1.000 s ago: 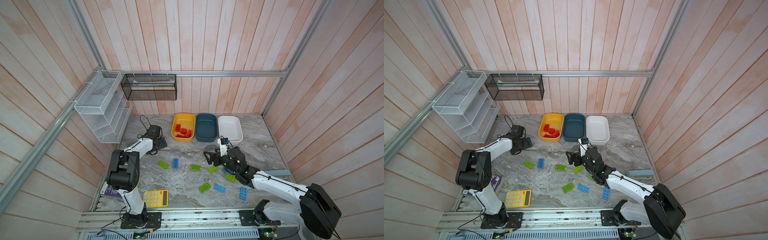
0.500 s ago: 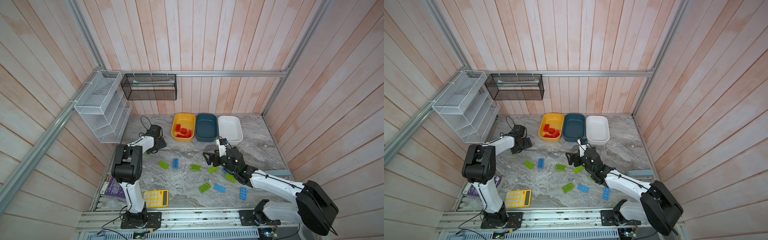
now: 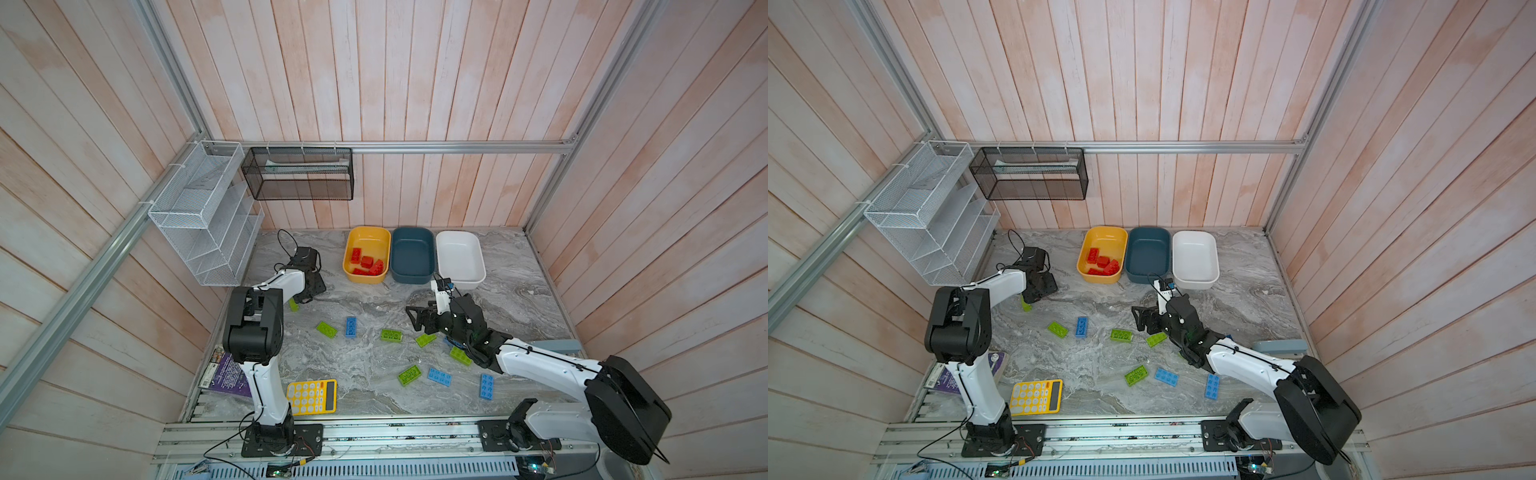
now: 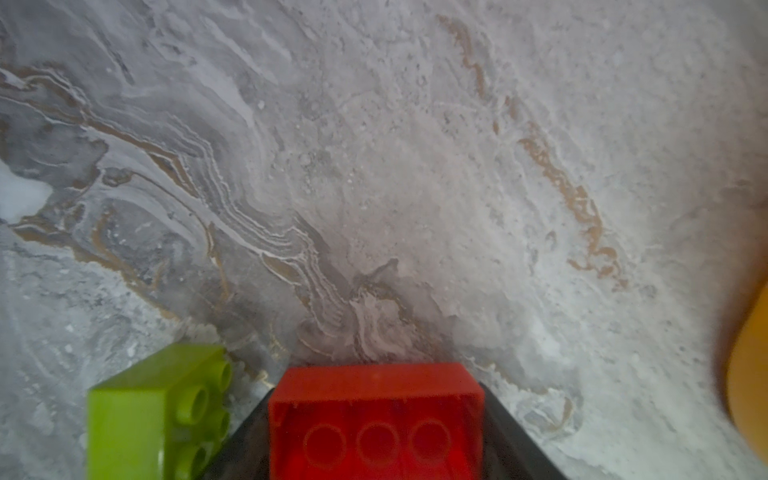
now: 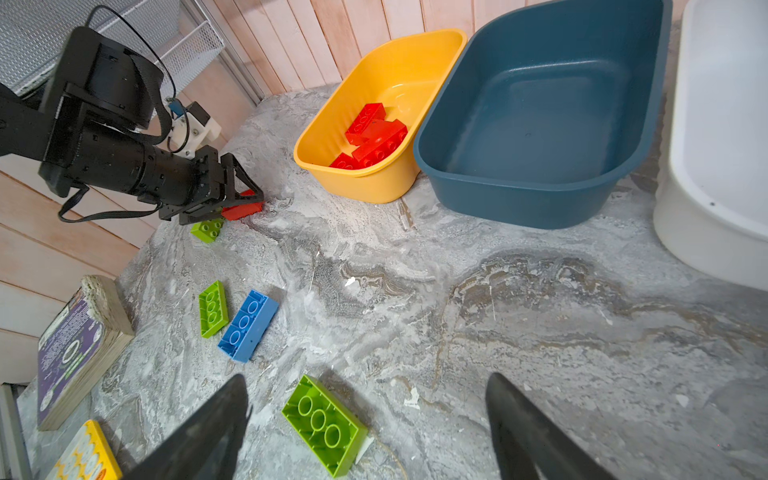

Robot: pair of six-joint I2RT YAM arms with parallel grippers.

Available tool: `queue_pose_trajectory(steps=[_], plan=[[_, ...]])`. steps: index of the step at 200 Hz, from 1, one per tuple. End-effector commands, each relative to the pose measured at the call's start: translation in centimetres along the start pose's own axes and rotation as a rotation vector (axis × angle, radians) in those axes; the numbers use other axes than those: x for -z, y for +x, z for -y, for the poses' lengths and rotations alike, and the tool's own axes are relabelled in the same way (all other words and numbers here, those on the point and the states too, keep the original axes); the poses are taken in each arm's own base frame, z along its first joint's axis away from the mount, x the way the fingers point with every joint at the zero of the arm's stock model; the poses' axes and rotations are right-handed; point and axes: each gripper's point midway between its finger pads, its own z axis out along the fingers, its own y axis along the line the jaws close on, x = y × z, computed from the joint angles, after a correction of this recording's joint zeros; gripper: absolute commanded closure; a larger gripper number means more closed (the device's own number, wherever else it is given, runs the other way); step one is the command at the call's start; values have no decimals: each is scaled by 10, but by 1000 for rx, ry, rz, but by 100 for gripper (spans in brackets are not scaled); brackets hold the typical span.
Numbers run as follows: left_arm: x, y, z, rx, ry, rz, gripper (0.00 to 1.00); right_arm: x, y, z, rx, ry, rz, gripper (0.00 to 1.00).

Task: Sort the legos into containers by color
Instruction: Pick up the lego from the top-left of the table, then place the lego in the container.

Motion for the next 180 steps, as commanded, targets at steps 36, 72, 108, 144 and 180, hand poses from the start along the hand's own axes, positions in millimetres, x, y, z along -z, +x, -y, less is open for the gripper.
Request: queue_pose_trajectory(steps=[36, 72, 108, 144, 180], plan=[[44, -33, 36, -75, 81, 104, 41, 0, -3, 2, -1, 15, 20, 11], [77, -54, 84, -153, 157, 159, 41, 0, -2, 2, -2, 17, 21, 11], [91, -62, 139, -228, 229, 170, 41, 1, -3, 3, -2, 24, 26, 11], [86, -64, 183, -271, 280, 161, 41, 1, -3, 4, -2, 27, 28, 11], [69, -62, 214, -303, 301, 129, 41, 1, -2, 4, -3, 27, 27, 11]])
